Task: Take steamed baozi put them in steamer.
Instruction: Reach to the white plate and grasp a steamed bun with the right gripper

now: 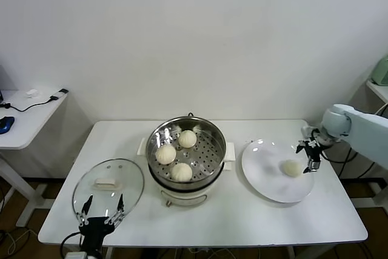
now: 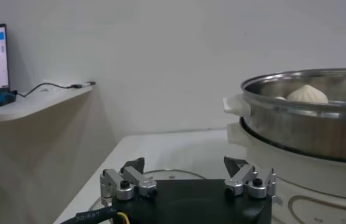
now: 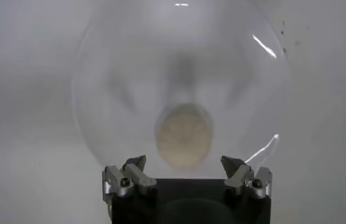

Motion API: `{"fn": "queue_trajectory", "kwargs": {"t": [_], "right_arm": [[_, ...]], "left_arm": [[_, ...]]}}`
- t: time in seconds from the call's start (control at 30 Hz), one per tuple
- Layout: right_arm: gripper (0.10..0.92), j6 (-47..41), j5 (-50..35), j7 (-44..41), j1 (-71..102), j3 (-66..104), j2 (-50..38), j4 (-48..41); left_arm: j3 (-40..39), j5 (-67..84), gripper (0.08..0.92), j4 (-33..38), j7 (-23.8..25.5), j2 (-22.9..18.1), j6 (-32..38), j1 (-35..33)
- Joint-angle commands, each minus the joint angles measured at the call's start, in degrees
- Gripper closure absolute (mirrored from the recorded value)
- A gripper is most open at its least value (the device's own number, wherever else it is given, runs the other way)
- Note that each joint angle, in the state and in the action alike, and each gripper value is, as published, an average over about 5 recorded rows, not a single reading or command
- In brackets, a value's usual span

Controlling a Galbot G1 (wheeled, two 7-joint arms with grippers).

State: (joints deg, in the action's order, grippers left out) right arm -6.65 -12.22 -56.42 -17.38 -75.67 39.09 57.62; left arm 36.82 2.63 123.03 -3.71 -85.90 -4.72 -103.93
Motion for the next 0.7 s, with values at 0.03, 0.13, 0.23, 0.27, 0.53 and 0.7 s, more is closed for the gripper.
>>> {"fn": "queue_trajectory", "kwargs": {"t": [0.03, 0.13, 0.23, 0.27, 0.53, 0.7], "right_arm": [[0.203, -1.08, 2.10, 1.29, 8.71, 7.31, 3.71, -6.67], [0.203, -1.09, 2.37, 2.06, 9.23, 7.82, 4.46, -7.27], [0.204, -1.21, 2.43, 2.68, 9.65, 8.50, 4.93, -7.64], [0.211, -1.24, 2.46, 2.74, 9.67, 8.58, 4.98, -7.64], [0.376, -1.75, 1.47, 2.29, 6.24, 6.48, 3.53, -4.85], [0.428, -3.45, -5.12, 1.58, -5.10, -3.07, 0.72, 2.66]], "left_arm": [[0.10, -0.01, 0.177, -0.22, -0.02, 0.02, 0.04, 0.05], [0.10, 0.02, 0.177, -0.26, -0.05, 0.05, 0.07, 0.06], [0.07, 0.03, 0.177, -0.18, -0.06, 0.09, 0.11, 0.03], [0.07, 0.04, 0.177, -0.14, -0.06, 0.10, 0.11, 0.00], [-0.04, 0.00, 0.177, 0.63, -0.17, 0.09, 0.17, -0.51], [-0.24, -0.09, 0.177, 1.30, -0.20, 0.00, 0.19, -0.90]]}}
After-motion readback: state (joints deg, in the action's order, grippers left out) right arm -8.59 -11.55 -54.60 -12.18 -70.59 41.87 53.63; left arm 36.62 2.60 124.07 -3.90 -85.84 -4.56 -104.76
